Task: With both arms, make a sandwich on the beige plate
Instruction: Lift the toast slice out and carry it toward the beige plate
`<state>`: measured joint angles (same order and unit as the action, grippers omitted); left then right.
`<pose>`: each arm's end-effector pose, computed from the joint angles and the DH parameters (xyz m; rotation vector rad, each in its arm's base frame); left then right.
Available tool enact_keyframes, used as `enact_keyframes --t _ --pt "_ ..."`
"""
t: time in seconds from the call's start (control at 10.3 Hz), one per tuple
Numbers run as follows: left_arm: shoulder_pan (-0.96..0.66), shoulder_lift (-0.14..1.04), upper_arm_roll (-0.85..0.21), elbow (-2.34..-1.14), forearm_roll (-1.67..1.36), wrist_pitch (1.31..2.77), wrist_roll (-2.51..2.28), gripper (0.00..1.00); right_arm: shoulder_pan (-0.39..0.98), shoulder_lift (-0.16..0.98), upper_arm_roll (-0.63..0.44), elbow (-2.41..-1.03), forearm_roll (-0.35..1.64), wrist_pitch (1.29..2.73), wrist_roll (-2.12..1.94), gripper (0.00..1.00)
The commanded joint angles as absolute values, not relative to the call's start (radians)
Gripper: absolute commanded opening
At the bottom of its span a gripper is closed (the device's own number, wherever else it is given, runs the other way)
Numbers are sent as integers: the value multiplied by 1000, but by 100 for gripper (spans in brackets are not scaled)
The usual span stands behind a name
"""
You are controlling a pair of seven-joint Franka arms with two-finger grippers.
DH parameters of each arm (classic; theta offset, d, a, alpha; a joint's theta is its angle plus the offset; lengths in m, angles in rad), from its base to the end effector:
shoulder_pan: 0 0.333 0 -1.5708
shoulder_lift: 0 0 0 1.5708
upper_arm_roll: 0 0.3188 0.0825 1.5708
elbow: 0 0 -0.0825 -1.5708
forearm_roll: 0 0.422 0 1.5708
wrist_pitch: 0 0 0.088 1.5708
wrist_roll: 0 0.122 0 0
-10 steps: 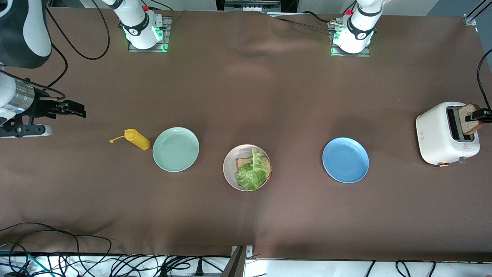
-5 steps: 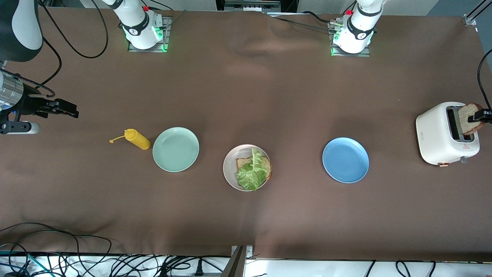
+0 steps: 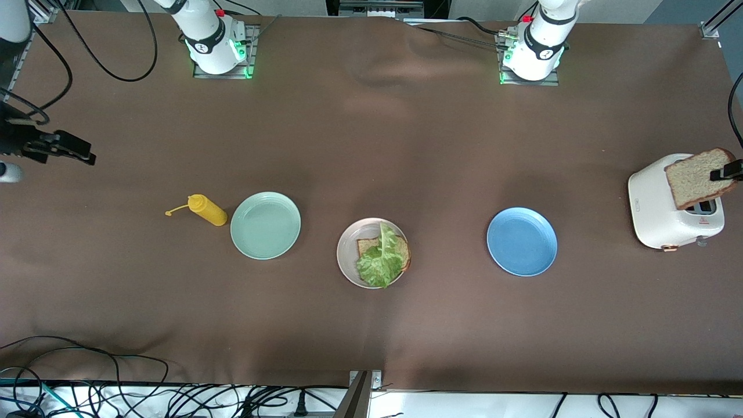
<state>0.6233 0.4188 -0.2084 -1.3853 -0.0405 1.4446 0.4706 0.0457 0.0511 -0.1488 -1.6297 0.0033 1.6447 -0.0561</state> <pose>0.6100 0.2851 0.4339 2.8516 -0.0729 -0.3781 0.6076 -0.0606 0.5581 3.1388 -0.0742 -0.0561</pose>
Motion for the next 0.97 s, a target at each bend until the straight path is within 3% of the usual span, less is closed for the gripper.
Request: enact_keyframes --t 0.0,0.48,0.87 --pt "623 370 -289 -1387 -58 1411 352 0 9 18 -126 -1654 -2 1644 -78 100" --pt "611 360 -549 -1388 -197 1417 -111 0 8 26 -130 -1638 2 1644 -80 100" --pt "422 411 -554 -1401 -313 1607 -334 0 9 31 -127 -1606 9 1641 -83 100"
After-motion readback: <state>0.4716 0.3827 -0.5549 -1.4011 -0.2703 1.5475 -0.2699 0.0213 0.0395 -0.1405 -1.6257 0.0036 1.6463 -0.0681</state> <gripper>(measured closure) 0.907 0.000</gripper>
